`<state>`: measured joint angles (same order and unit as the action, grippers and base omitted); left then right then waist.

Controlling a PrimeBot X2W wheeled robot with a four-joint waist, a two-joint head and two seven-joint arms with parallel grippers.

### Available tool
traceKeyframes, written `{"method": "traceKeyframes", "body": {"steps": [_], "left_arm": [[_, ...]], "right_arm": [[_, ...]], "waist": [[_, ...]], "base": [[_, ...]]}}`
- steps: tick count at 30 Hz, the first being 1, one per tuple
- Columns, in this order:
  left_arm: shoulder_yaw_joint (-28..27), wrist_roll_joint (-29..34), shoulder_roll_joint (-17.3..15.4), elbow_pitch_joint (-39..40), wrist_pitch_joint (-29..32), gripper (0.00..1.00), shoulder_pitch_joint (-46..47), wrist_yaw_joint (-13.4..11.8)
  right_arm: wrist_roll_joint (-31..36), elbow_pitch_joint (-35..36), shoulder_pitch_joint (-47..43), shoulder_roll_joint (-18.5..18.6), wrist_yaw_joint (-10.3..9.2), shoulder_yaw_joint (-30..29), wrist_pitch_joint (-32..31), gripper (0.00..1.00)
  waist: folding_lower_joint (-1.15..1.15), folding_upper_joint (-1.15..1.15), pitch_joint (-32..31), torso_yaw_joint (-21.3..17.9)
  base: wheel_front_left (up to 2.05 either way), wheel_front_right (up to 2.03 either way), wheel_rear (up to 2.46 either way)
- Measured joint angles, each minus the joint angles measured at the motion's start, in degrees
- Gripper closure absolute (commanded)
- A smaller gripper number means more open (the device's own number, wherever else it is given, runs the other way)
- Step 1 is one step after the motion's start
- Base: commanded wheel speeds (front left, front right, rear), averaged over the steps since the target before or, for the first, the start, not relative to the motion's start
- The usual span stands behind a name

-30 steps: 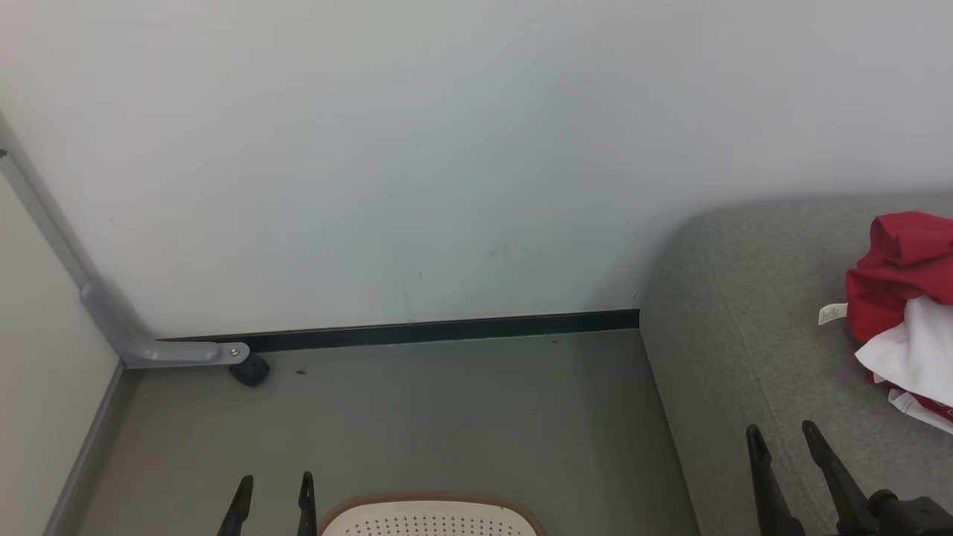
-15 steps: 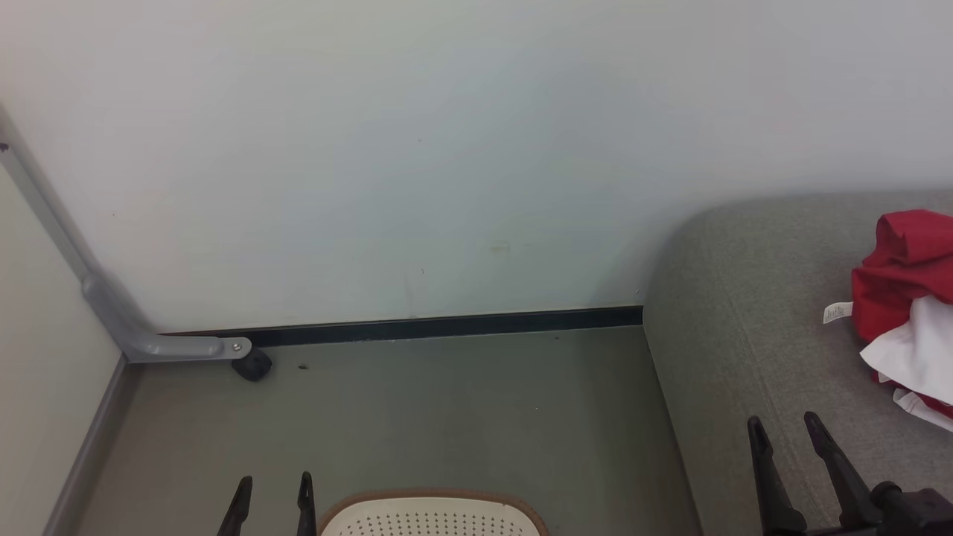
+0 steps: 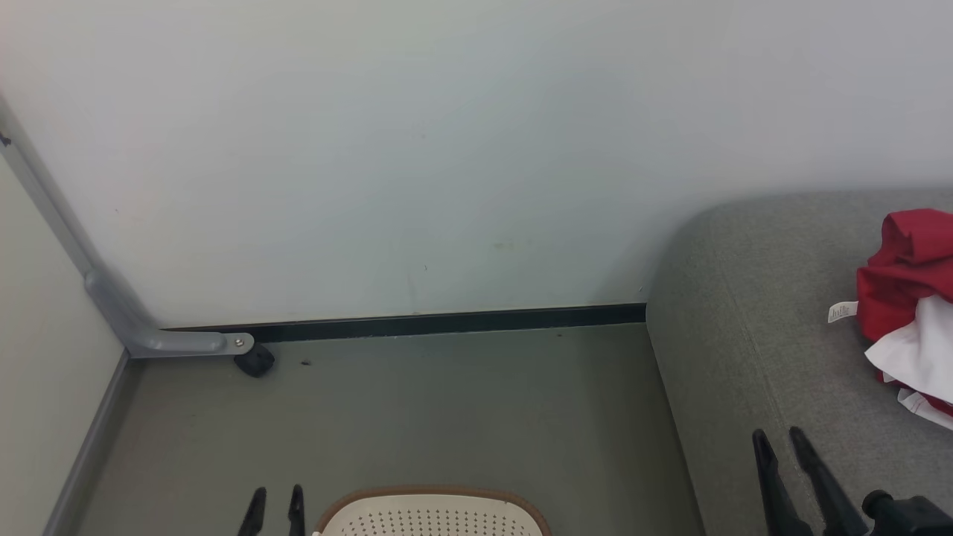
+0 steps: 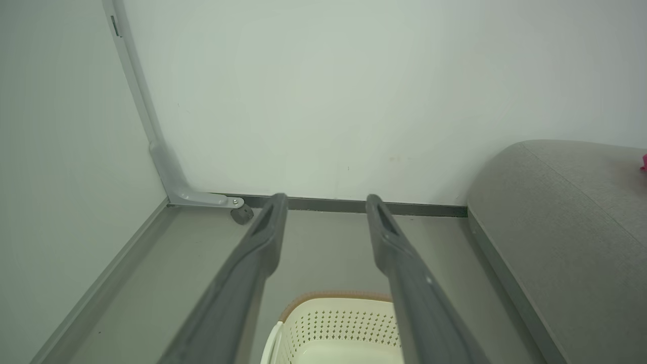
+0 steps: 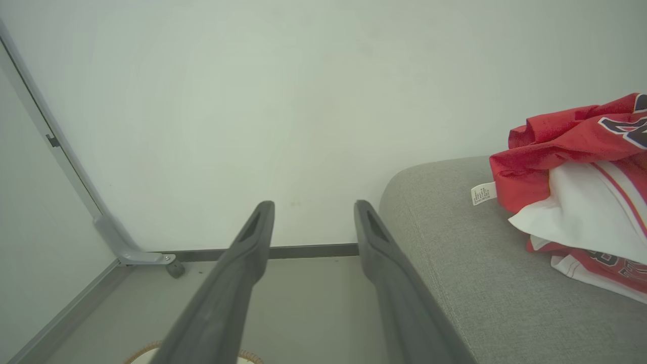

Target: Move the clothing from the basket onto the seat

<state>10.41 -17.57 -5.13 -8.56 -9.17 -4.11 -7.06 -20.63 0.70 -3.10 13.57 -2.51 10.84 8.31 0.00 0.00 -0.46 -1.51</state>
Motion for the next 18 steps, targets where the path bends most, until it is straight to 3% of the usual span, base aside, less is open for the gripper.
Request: {"method": "traceKeyframes", "body": {"steps": [11,18], "left_arm": [[-0.10,-0.99,0.09,-5.37,0.56,1.00,-2.31,0.24],[-1.08,-6.78,0.24,-5.49,1.62,1.00,-2.19,1.10]], "right_arm": [[-1.32,-6.23,-3.21,-3.07,0.02,1.14,-0.69,1.00],[-6.37,-6.84,-3.05,-3.58,0.56,-0.38,-1.65,1.00]], "waist": [[0.00,0.00,0.04,0.05],[0.00,0.00,0.08,0.17]], "base": [[0.00,0.00,0.00],[0.00,0.00,0.00]]}}
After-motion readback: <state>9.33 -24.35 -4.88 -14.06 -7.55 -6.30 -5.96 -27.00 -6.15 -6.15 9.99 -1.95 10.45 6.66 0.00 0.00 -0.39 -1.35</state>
